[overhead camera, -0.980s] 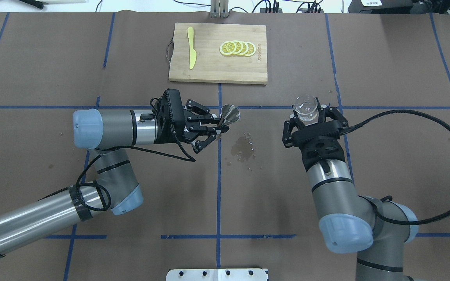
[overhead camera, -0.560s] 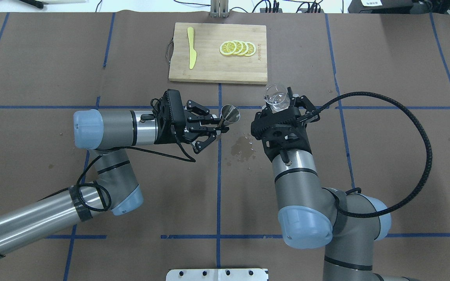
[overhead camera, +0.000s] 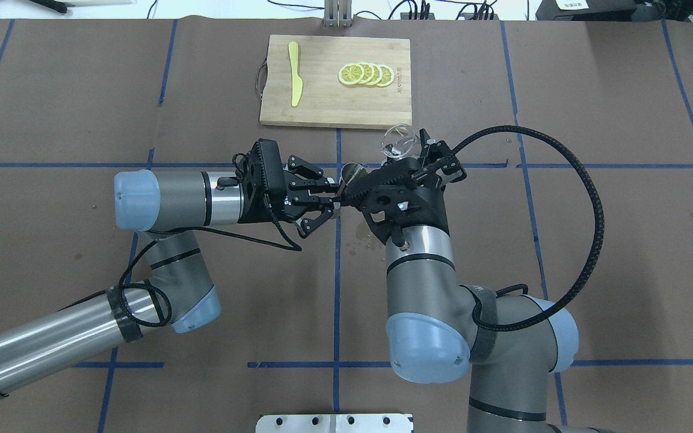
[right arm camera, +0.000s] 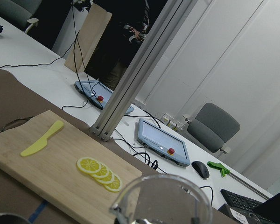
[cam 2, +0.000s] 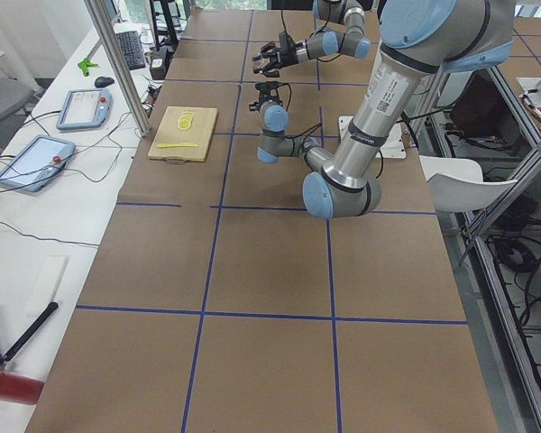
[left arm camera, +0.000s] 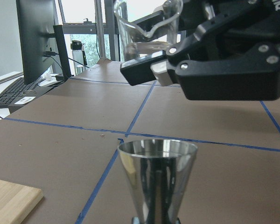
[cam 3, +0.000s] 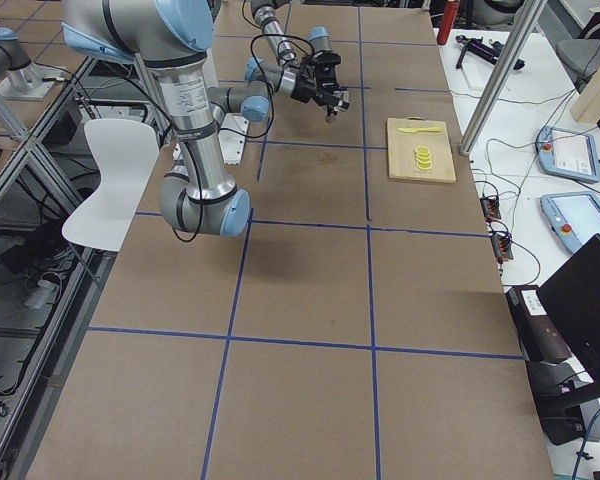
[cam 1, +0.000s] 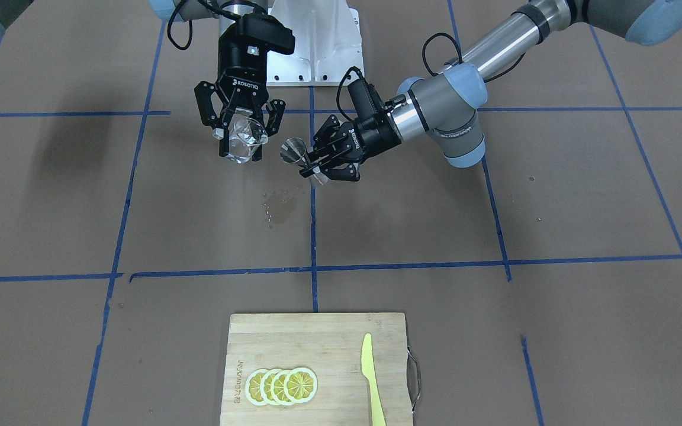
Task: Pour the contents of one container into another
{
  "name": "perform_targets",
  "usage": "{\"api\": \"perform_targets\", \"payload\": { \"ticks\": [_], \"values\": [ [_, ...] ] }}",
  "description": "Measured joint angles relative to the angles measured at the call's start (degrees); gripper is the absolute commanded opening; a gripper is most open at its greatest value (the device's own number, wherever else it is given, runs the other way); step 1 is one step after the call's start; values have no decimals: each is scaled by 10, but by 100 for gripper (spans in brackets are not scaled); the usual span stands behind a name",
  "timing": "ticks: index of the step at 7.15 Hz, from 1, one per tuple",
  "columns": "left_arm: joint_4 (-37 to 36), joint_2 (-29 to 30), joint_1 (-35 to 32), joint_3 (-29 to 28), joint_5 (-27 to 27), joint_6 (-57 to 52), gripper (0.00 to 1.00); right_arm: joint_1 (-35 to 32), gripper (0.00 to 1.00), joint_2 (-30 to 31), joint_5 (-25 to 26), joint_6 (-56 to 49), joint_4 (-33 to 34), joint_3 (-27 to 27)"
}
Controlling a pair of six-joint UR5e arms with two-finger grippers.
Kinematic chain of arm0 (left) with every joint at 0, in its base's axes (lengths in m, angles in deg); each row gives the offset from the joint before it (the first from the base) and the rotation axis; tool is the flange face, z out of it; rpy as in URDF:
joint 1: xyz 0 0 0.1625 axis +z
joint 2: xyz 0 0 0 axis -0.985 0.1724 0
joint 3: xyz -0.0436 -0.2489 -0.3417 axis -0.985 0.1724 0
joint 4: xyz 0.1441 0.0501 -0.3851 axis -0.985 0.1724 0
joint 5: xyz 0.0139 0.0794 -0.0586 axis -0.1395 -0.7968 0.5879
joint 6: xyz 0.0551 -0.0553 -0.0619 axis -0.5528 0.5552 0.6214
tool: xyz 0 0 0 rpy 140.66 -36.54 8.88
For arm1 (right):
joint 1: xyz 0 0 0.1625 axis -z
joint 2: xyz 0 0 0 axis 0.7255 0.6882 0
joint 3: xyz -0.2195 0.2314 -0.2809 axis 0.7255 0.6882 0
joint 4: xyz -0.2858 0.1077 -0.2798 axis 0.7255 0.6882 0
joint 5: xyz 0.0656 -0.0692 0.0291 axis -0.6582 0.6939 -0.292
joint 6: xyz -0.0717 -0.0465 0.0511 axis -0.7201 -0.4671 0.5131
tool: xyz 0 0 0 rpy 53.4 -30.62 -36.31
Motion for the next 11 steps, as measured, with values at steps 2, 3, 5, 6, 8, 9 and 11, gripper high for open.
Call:
{"api": "perform_targets", "payload": {
  "ticks": [2, 3, 5, 6, 8, 9, 11],
  "values": [
    [0, 0, 0, 0, 0, 0, 0, 2, 0, -30, 0, -16, 66, 1],
    [0, 0, 0, 0, 0, 0, 0, 3, 0, -36, 0, -34, 82, 3],
    [0, 0, 0, 0, -2, 0, 0, 6, 0, -40, 2, -73, 90, 9],
    [0, 1, 0, 0, -3, 0, 0, 7, 0, -40, 2, -83, 91, 12],
    [0, 0, 0, 0, -4, 0, 0, 8, 0, -40, 3, -112, 94, 13],
    [0, 0, 0, 0, -4, 0, 0, 8, 0, -41, 4, -125, 97, 13],
    [0, 0, 0, 0, -4, 0, 0, 8, 0, -44, 5, -151, 103, 13]
  ]
}}
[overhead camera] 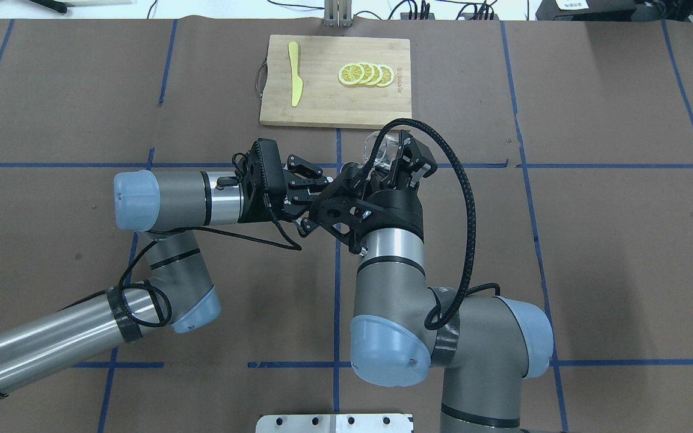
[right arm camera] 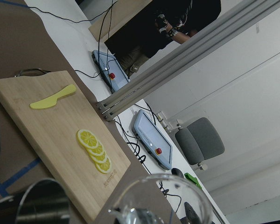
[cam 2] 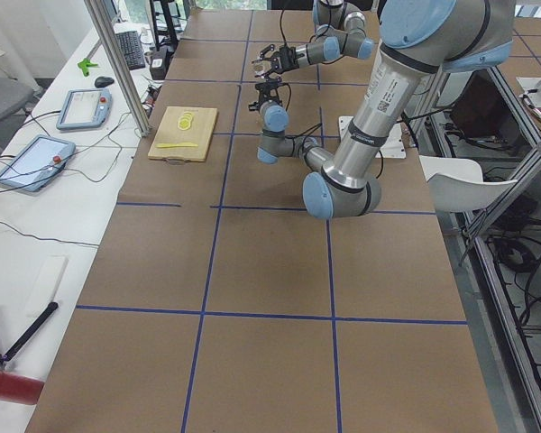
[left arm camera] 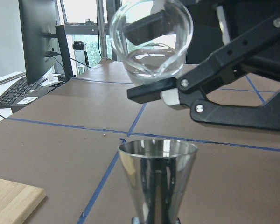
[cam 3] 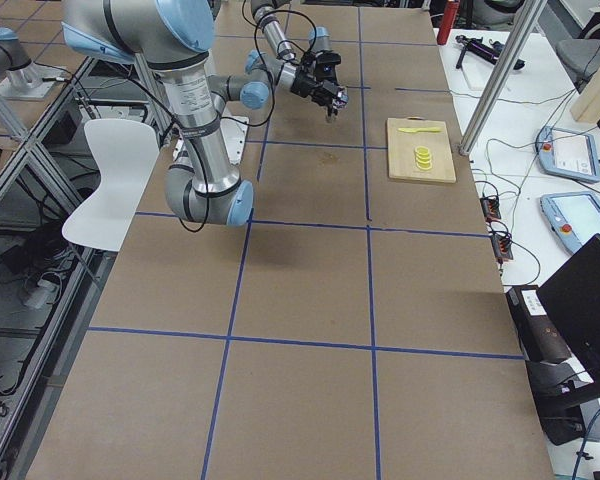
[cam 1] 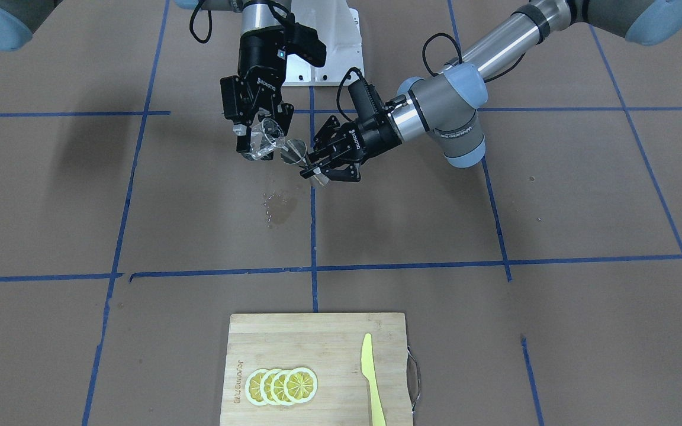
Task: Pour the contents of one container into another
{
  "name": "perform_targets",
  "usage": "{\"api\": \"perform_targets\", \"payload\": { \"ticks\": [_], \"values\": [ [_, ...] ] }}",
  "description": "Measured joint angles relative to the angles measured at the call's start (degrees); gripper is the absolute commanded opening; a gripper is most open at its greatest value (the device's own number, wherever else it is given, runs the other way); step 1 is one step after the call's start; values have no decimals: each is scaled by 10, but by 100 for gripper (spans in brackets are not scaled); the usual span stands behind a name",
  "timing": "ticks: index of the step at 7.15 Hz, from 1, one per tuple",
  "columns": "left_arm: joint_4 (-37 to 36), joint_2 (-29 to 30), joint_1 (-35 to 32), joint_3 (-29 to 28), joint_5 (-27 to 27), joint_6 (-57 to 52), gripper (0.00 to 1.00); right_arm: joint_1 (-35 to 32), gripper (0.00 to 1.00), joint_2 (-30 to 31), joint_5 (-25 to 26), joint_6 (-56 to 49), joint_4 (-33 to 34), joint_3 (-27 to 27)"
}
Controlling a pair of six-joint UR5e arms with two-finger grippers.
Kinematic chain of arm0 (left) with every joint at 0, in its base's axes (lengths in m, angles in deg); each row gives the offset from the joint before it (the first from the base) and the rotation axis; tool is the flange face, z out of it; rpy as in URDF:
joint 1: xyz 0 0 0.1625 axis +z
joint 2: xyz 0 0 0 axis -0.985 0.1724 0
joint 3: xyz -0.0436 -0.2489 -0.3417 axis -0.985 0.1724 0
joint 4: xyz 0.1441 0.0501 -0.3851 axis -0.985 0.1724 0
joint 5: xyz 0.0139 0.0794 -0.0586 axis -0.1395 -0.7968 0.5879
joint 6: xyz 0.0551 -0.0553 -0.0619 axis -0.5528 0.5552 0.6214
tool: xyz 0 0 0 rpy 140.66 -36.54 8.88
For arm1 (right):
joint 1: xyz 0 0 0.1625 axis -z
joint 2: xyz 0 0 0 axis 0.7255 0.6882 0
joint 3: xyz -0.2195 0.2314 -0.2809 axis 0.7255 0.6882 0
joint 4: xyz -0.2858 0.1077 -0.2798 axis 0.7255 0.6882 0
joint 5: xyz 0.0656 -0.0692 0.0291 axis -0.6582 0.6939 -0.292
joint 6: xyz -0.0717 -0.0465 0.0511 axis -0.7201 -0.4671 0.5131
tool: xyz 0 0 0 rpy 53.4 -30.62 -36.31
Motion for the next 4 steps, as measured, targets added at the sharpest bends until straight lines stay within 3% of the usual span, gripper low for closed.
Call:
{"api": "perform_targets", "payload": {
  "ticks": [4],
  "values": [
    [0, 0, 0, 0, 0, 0, 0, 1, 0, -6, 2, -33, 14, 0]
  ]
}}
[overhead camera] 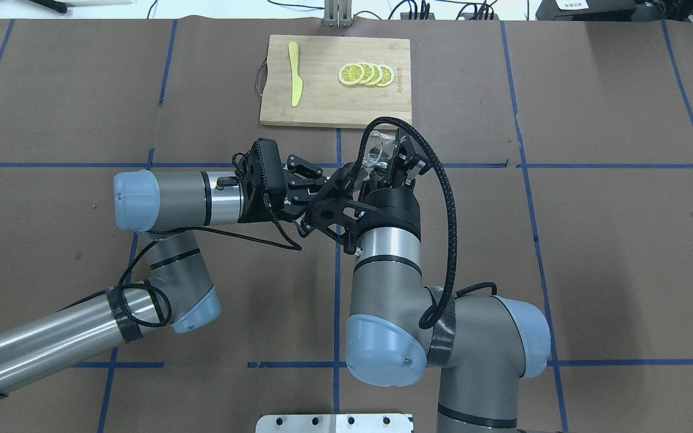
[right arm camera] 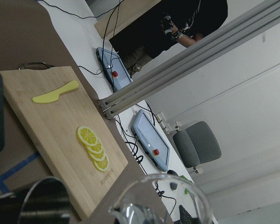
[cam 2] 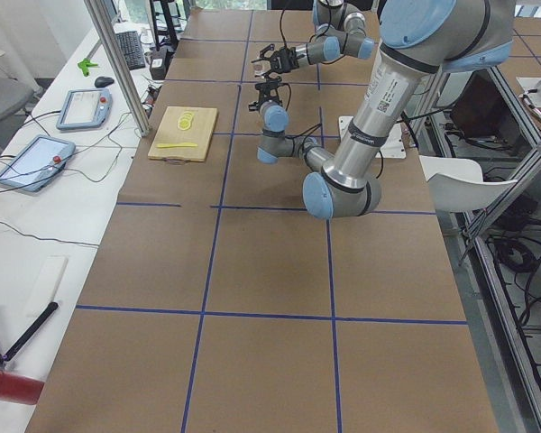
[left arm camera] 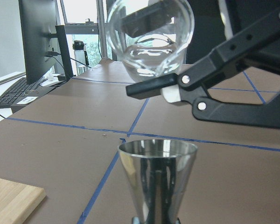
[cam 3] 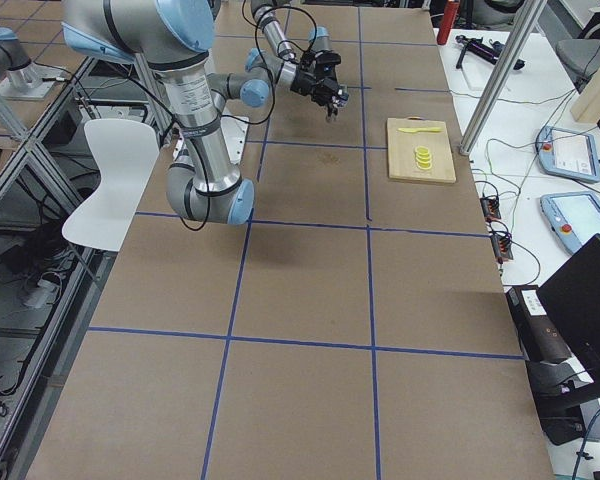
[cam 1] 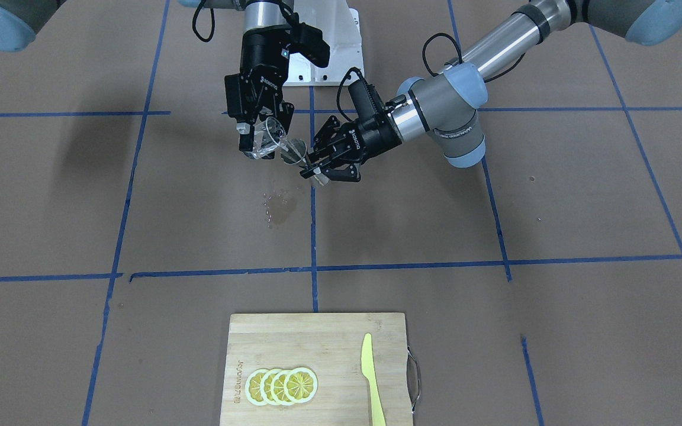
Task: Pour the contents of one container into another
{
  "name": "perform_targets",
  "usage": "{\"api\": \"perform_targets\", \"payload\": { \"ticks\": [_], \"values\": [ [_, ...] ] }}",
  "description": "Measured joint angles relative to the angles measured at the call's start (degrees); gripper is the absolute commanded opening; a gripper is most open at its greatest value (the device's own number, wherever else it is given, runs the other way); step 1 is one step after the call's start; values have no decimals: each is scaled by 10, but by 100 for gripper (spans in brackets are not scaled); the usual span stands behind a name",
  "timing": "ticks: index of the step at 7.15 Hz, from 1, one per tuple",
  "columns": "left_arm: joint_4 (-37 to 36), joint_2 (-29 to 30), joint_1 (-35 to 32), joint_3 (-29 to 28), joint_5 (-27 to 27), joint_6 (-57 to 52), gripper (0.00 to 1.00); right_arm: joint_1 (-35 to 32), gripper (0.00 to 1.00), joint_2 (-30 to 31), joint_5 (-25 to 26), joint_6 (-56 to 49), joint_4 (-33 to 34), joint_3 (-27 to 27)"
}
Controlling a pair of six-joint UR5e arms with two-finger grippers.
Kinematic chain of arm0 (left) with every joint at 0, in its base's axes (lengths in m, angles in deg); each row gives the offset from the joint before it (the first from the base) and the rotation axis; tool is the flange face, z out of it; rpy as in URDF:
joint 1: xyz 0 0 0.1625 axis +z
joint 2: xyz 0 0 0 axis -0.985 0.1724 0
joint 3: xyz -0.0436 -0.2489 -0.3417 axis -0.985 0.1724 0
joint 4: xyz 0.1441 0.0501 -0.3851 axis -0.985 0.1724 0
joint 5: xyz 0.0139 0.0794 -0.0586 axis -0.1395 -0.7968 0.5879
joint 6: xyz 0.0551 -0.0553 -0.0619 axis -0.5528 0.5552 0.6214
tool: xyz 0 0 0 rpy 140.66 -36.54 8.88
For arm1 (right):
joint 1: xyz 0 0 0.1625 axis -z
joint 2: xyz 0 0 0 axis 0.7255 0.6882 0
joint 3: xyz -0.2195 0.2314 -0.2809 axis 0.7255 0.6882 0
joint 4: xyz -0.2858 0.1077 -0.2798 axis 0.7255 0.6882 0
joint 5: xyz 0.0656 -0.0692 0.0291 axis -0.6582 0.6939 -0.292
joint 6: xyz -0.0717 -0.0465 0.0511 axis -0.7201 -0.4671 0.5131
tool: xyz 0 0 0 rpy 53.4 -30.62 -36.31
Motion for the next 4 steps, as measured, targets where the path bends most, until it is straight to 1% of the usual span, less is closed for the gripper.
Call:
{"api": "perform_targets", "payload": {
  "ticks": [2, 4],
  "values": [
    [0, 0, 0, 0, 0, 0, 0, 2, 0, -3, 5, -6, 10, 0],
    [0, 0, 0, 0, 0, 0, 0, 4, 0, -19, 9, -11, 41, 3]
  ]
}}
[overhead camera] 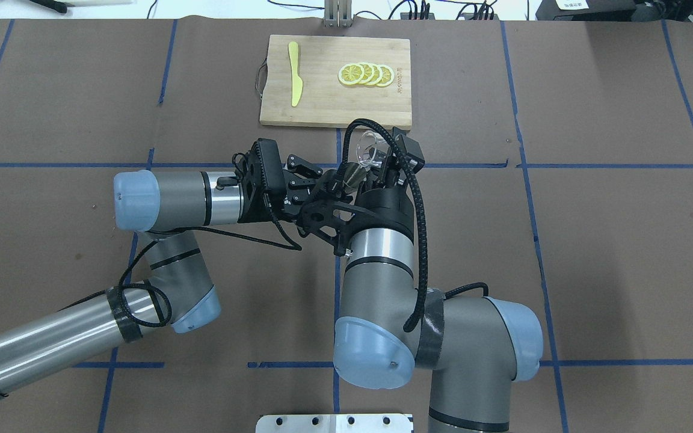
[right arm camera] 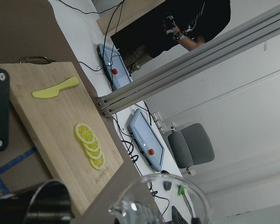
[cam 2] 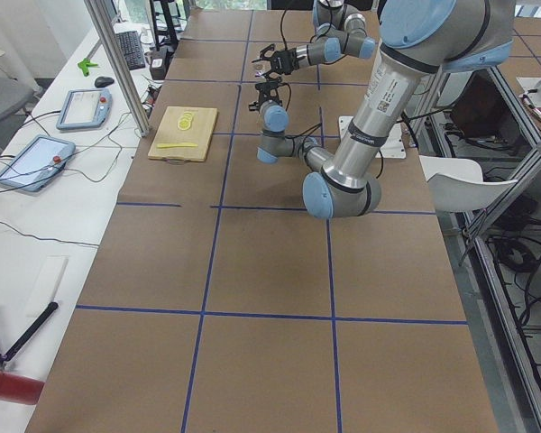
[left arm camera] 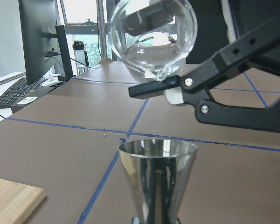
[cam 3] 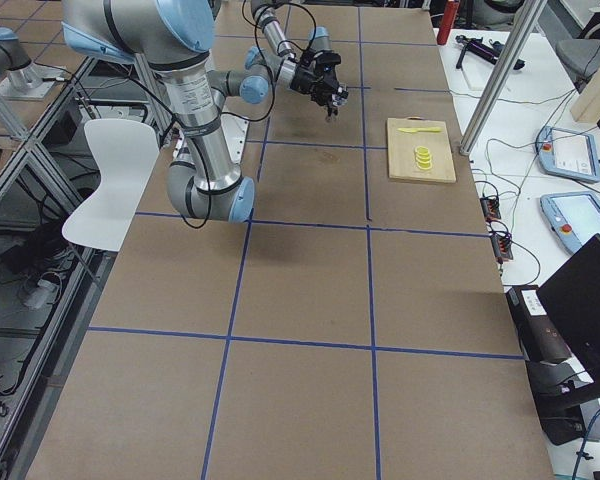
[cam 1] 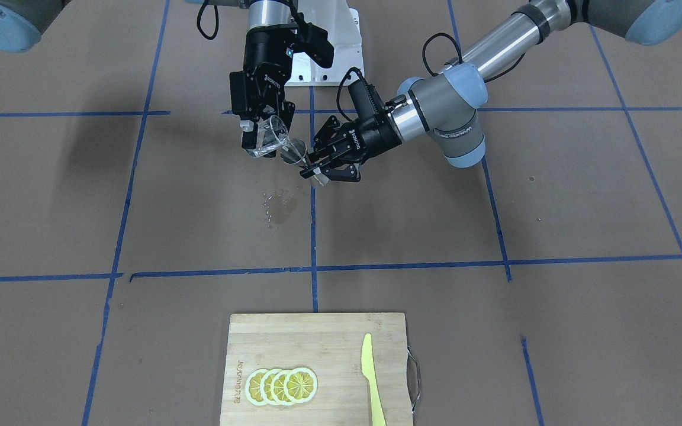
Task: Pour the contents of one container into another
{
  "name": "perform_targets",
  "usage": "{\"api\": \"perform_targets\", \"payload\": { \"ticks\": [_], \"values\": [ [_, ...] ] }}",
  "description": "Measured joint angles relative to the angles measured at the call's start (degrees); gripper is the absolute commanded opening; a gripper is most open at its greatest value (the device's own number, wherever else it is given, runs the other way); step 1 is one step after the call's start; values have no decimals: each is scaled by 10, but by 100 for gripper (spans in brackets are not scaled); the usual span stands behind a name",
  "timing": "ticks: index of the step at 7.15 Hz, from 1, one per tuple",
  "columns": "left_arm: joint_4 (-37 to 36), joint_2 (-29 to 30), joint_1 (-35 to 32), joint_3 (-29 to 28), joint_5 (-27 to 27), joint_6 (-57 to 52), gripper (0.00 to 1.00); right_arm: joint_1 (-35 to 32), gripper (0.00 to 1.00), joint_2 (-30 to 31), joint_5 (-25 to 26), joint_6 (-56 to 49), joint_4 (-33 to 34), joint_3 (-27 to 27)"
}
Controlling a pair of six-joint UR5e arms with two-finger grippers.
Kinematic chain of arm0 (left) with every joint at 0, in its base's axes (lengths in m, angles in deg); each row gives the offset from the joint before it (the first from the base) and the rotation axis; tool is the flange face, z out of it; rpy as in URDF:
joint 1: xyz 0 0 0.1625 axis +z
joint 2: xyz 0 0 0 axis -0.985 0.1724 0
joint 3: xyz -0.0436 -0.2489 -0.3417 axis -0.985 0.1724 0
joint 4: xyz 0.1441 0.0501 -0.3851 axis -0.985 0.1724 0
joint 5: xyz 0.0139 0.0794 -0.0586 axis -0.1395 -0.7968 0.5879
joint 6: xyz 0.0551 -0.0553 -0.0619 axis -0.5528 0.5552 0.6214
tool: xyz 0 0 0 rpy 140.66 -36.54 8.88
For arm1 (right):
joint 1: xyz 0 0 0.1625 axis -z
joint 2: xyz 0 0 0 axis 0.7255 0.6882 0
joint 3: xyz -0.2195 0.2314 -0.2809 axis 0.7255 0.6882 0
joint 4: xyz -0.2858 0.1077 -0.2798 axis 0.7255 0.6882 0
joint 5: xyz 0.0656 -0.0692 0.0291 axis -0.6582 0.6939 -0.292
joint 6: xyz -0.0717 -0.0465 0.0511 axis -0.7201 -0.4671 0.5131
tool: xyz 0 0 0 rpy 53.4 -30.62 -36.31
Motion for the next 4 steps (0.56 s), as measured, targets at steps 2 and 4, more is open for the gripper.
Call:
{"api": "perform_targets", "payload": {
  "ticks": [2, 4],
  "values": [
    [0, 0, 0, 0, 0, 0, 0, 3, 0, -8, 9, -4, 17, 6],
    [0, 0, 0, 1, 0, 0, 0, 4, 0, -10, 17, -24, 23, 12]
  ]
}}
